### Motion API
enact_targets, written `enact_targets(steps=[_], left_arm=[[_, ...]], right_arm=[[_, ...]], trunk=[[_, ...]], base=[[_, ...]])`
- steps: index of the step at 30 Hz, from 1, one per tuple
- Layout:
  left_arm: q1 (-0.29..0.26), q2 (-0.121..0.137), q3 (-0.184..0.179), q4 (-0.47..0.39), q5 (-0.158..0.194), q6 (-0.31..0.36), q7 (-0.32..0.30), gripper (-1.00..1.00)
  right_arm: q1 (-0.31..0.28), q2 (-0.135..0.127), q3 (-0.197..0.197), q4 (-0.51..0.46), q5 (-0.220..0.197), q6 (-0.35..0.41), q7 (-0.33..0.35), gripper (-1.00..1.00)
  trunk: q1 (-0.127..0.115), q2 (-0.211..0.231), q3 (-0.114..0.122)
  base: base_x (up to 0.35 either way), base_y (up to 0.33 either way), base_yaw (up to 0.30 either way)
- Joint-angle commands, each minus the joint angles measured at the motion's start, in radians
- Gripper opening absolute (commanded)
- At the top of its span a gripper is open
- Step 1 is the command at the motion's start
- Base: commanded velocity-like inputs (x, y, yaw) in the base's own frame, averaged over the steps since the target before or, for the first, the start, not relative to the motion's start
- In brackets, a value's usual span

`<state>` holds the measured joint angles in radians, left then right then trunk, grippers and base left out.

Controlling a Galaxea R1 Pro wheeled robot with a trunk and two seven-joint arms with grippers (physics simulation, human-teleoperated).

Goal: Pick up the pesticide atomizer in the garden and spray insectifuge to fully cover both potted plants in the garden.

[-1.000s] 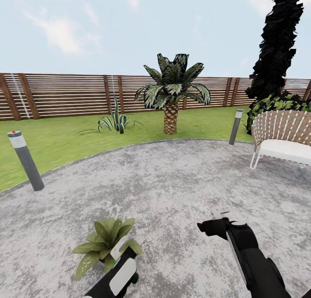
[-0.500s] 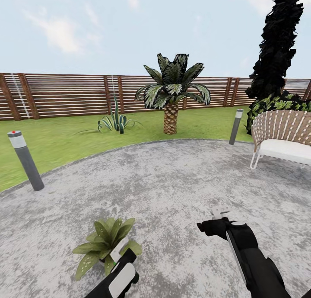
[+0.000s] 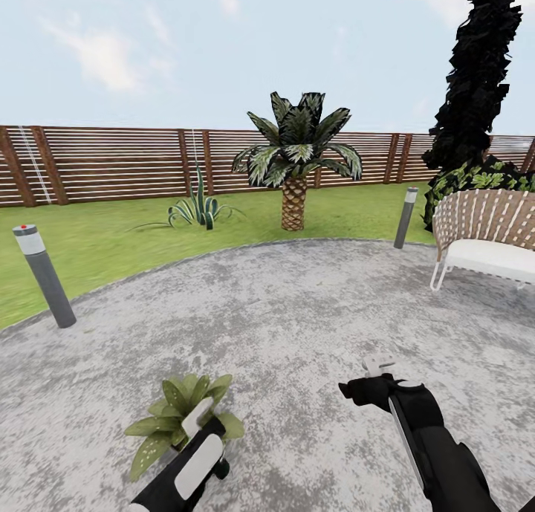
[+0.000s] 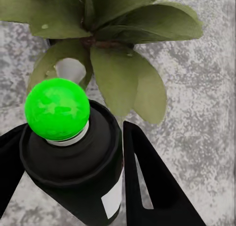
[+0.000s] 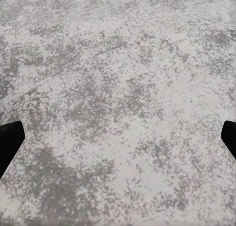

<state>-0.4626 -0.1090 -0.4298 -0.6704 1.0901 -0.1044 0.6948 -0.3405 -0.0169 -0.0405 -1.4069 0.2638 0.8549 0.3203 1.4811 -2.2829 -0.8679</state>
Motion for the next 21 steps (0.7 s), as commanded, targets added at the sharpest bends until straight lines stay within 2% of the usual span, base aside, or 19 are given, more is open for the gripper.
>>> enact_targets(steps=[1, 4, 6, 7, 10, 13, 15, 17, 20, 21], left_arm=[[0.003, 0.014, 0.001, -0.050, 0.005, 0.026, 0.034, -1.00], [0.031, 0.060, 0.004, -0.154, 0.010, 0.110, 0.059, -1.00], [0.059, 0.098, 0.006, -0.223, 0.011, 0.132, 0.082, -1.00], [0.063, 0.105, 0.008, -0.234, 0.011, 0.135, 0.097, -1.00], [0.065, 0.110, 0.017, -0.236, 0.013, 0.165, 0.106, -1.00], [0.065, 0.110, 0.077, -0.228, 0.014, 0.214, 0.098, -1.00], [0.065, 0.110, 0.095, -0.227, 0.015, 0.227, 0.091, -1.00], [0.065, 0.114, 0.112, -0.199, 0.013, 0.260, 0.054, -1.00], [0.061, 0.115, 0.163, -0.161, 0.010, 0.291, 0.013, -1.00], [0.056, 0.116, 0.175, -0.150, 0.010, 0.328, 0.009, -1.00]], right_arm=[[0.000, 0.000, 0.000, 0.000, 0.000, 0.000, 0.000, 1.00], [0.000, -0.001, -0.002, 0.007, 0.000, -0.002, 0.000, 1.00], [0.000, -0.001, -0.001, 0.015, 0.002, -0.006, -0.002, 1.00], [0.000, -0.001, 0.010, 0.014, 0.003, -0.012, -0.002, 1.00], [0.000, -0.002, 0.022, 0.013, 0.002, -0.024, 0.000, 1.00], [0.000, -0.002, 0.024, 0.011, 0.002, -0.025, 0.000, 1.00], [0.000, -0.002, 0.024, 0.011, 0.002, -0.025, 0.000, 1.00], [0.000, -0.002, 0.024, 0.010, 0.002, -0.025, 0.000, 1.00], [0.000, -0.002, 0.024, 0.010, 0.002, -0.025, 0.000, 1.00], [0.000, -0.002, 0.024, 0.009, 0.002, -0.025, 0.000, 1.00]], trunk=[[0.000, 0.000, 0.000], [0.000, 0.000, 0.000], [0.000, 0.000, 0.000], [0.000, 0.000, 0.000], [0.000, 0.000, 0.000], [0.000, 0.000, 0.000], [0.000, 0.000, 0.000], [0.000, 0.000, 0.000], [0.000, 0.000, 0.000], [0.000, 0.000, 0.000]], base=[[0.000, 0.000, 0.000], [0.000, 0.000, 0.000], [0.000, 0.000, 0.000], [0.000, 0.000, 0.000], [0.000, 0.000, 0.000], [0.000, 0.000, 0.000], [0.000, 0.000, 0.000], [0.000, 0.000, 0.000], [0.000, 0.000, 0.000], [0.000, 0.000, 0.000]])
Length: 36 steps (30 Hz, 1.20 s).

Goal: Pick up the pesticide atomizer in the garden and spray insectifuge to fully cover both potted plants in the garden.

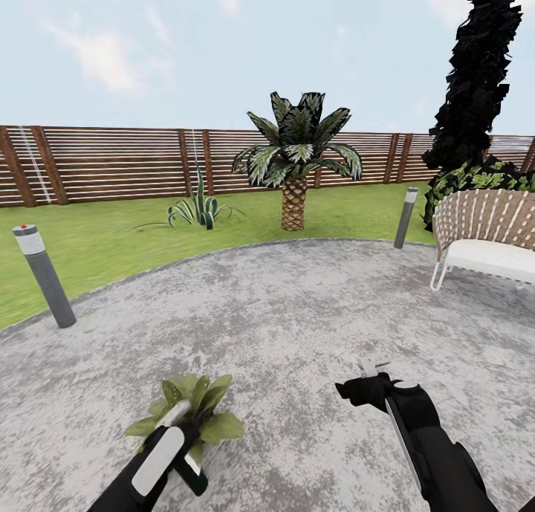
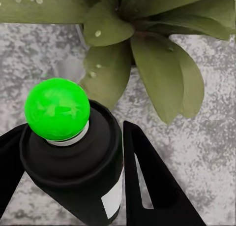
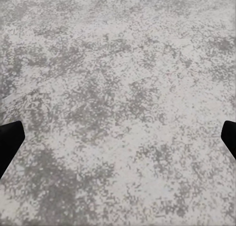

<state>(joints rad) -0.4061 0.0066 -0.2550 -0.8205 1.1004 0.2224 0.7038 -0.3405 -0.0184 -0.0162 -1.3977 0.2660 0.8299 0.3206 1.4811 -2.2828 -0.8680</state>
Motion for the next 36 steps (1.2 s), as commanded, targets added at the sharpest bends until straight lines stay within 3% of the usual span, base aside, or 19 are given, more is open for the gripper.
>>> enact_targets(steps=[1, 4, 10, 15, 22, 27, 32, 36], left_arm=[[-0.006, 0.001, 0.006, 0.011, -0.002, 0.048, -0.001, -1.00], [-0.013, 0.015, 0.009, 0.020, -0.001, 0.088, -0.001, -1.00], [-0.092, 0.017, 0.010, 0.105, 0.001, 0.130, -0.002, -1.00], [-0.170, 0.007, 0.008, 0.247, 0.001, 0.153, -0.013, -1.00], [-0.222, 0.004, 0.008, 0.375, -0.001, 0.154, -0.045, -1.00], [-0.244, 0.002, 0.007, 0.402, -0.006, 0.177, -0.059, -1.00], [-0.257, -0.031, 0.006, 0.427, -0.010, 0.186, -0.070, -1.00], [-0.258, -0.034, 0.006, 0.432, -0.010, 0.186, -0.073, -1.00]], right_arm=[[0.000, 0.000, 0.000, -0.001, 0.000, 0.000, 0.000, 1.00], [0.000, 0.000, 0.001, -0.003, 0.000, 0.000, 0.000, 1.00], [0.000, 0.000, 0.001, -0.004, 0.000, 0.000, 0.000, 1.00], [0.000, 0.000, -0.001, -0.006, 0.000, 0.000, 0.000, 1.00], [0.000, 0.000, -0.001, -0.006, 0.000, 0.000, 0.001, 1.00], [0.000, 0.000, -0.001, -0.007, 0.000, 0.000, 0.001, 1.00], [0.000, 0.000, 0.000, -0.007, 0.000, -0.003, 0.001, 1.00], [0.000, 0.000, 0.000, -0.007, 0.000, -0.003, 0.002, 1.00]], trunk=[[0.000, 0.000, 0.000], [0.000, 0.000, 0.000], [0.000, 0.000, 0.000], [0.000, 0.000, 0.000], [0.000, 0.000, 0.000], [0.000, 0.000, 0.000], [0.000, 0.000, 0.000], [0.000, 0.000, 0.000]], base=[[0.000, 0.000, 0.000], [0.000, 0.000, 0.000], [0.000, 0.000, 0.000], [0.000, 0.000, 0.000], [0.000, 0.000, 0.000], [0.000, 0.000, 0.000], [0.000, 0.000, 0.000], [0.000, 0.000, 0.000]])
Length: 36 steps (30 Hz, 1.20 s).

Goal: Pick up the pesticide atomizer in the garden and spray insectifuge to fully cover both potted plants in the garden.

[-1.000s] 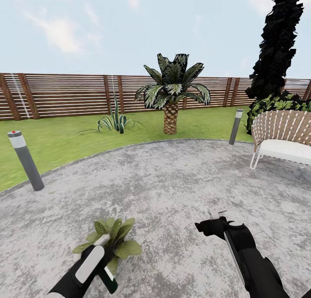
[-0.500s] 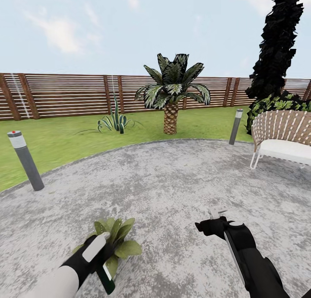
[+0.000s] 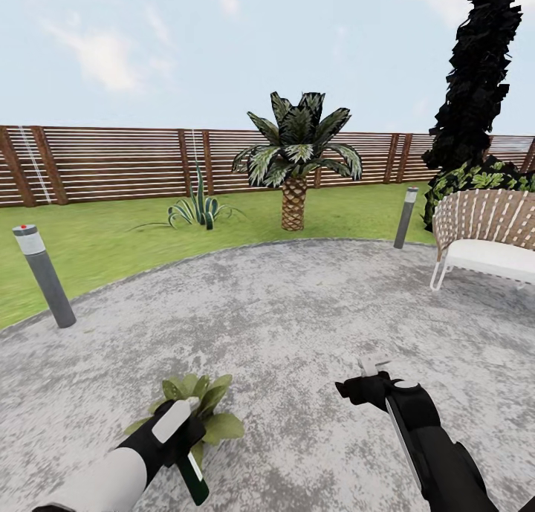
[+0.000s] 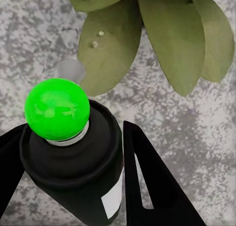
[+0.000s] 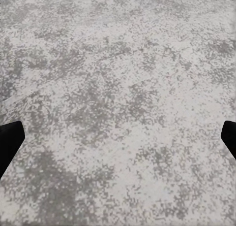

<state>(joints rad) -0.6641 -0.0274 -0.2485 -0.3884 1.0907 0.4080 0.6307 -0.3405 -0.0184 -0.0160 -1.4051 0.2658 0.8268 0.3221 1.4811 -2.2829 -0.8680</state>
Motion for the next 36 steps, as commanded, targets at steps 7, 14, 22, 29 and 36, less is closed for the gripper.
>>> enact_targets(steps=[7, 14, 22, 29, 36], left_arm=[[0.000, -0.070, 0.003, 0.037, 0.009, -0.011, 0.007, -1.00], [0.000, -0.077, -0.004, 0.051, -0.001, -0.093, -0.002, -1.00], [0.000, -0.093, -0.001, -0.119, 0.011, -0.141, 0.228, -1.00], [0.000, -0.080, 0.003, -0.045, 0.070, -0.059, 0.104, -1.00], [-0.004, -0.060, 0.019, -0.038, 0.074, -0.059, 0.108, -1.00]], right_arm=[[0.000, 0.000, 0.001, 0.000, 0.000, 0.010, 0.000, 1.00], [0.000, 0.000, 0.000, 0.000, 0.001, 0.011, 0.000, 1.00], [0.000, 0.000, -0.004, 0.000, 0.000, 0.011, -0.001, 1.00], [0.000, 0.000, -0.001, 0.000, 0.000, 0.011, -0.001, 1.00], [0.000, 0.000, -0.001, 0.000, 0.000, 0.011, 0.000, 1.00]], trunk=[[0.000, 0.000, 0.000], [0.000, 0.000, 0.000], [0.019, -0.035, -0.016], [0.046, -0.084, -0.038], [0.073, -0.133, -0.060]], base=[[0.000, 0.000, 0.000], [0.000, 0.000, 0.000], [0.000, 0.000, 0.000], [0.000, 0.000, 0.000], [0.000, 0.000, 0.000]])
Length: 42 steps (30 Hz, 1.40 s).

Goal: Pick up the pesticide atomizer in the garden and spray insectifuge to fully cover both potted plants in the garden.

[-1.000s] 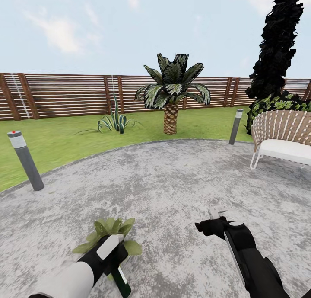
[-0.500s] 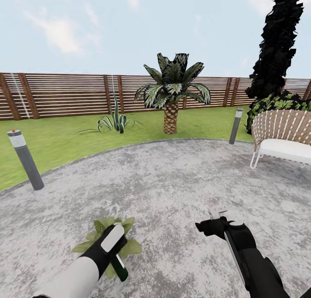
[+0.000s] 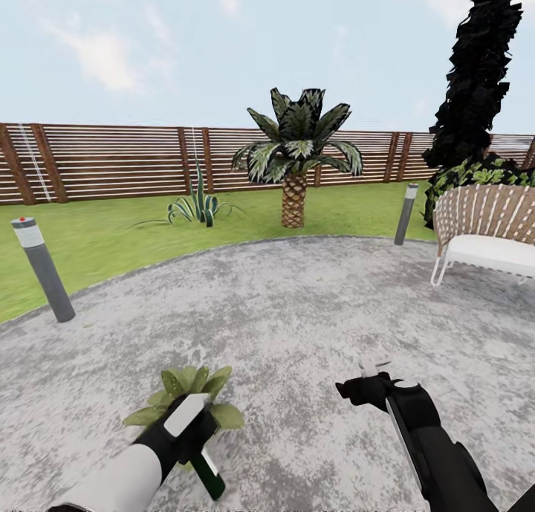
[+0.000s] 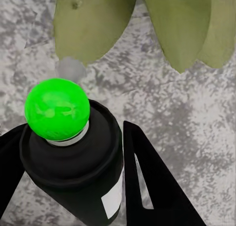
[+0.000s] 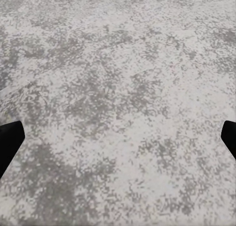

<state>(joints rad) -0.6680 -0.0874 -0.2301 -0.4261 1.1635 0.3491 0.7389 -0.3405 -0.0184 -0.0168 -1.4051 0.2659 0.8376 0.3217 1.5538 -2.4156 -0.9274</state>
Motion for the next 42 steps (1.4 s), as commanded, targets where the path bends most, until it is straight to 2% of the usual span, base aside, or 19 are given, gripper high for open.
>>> enact_targets(steps=[1, 4, 12, 21, 23, 25, 32, 33, 35, 38, 42], left_arm=[[-0.002, 0.005, 0.019, 0.001, 0.002, 0.001, -0.002, -1.00], [-0.004, 0.010, 0.051, 0.001, 0.002, 0.005, -0.003, -1.00], [-0.005, 0.007, 0.054, 0.000, 0.004, 0.008, -0.001, -1.00], [-0.007, 0.005, 0.057, -0.004, 0.008, 0.027, 0.001, -1.00], [-0.014, 0.002, 0.058, -0.007, 0.037, 0.030, 0.004, -1.00], [-0.017, -0.002, 0.058, -0.010, 0.041, 0.023, 0.007, -1.00], [-0.018, -0.009, 0.060, -0.013, 0.046, -0.019, 0.099, -1.00], [-0.019, -0.009, 0.060, -0.013, 0.066, -0.022, 0.154, -1.00], [-0.019, -0.009, 0.059, -0.013, 0.092, -0.036, 0.190, -1.00], [-0.019, -0.009, 0.058, -0.015, 0.102, -0.046, 0.196, -1.00], [-0.030, -0.009, 0.056, -0.028, 0.099, -0.042, 0.189, -1.00]], right_arm=[[0.000, 0.000, 0.000, 0.000, 0.000, 0.000, 0.000, 1.00], [0.000, 0.000, 0.000, -0.001, 0.000, 0.000, -0.001, 1.00], [0.000, 0.000, -0.002, -0.002, 0.000, 0.001, 0.000, 1.00], [0.000, 0.000, -0.002, -0.002, 0.000, 0.004, 0.000, 1.00], [0.000, 0.000, -0.002, -0.002, 0.000, 0.004, 0.000, 1.00], [0.000, 0.000, -0.002, -0.002, 0.001, 0.005, 0.000, 1.00], [0.000, 0.000, -0.008, -0.002, 0.001, 0.055, 0.000, 1.00], [0.000, 0.000, -0.008, -0.002, 0.001, 0.056, 0.000, 1.00], [0.000, 0.000, -0.008, -0.002, 0.001, 0.057, 0.000, 1.00], [0.000, 0.000, -0.008, -0.002, 0.001, 0.057, 0.000, 1.00], [0.000, 0.000, -0.008, -0.002, 0.001, 0.057, 0.000, 1.00]], trunk=[[0.004, -0.007, -0.003], [0.015, -0.028, -0.013], [0.046, -0.084, -0.038], [0.050, -0.087, -0.072], [0.051, -0.087, -0.080], [0.051, -0.087, -0.080], [0.051, -0.087, -0.080], [0.051, -0.087, -0.080], [0.051, -0.087, -0.080], [0.051, -0.087, -0.080], [0.051, -0.087, -0.080]], base=[[0.000, 0.000, 0.000], [0.000, 0.000, 0.000], [0.000, 0.000, 0.000], [0.000, 0.000, 0.000], [0.000, 0.000, 0.000], [0.000, 0.000, 0.000], [0.000, 0.000, 0.000], [0.000, 0.000, 0.000], [0.000, 0.000, 0.000], [0.000, 0.000, 0.000], [0.000, 0.000, -0.046]])
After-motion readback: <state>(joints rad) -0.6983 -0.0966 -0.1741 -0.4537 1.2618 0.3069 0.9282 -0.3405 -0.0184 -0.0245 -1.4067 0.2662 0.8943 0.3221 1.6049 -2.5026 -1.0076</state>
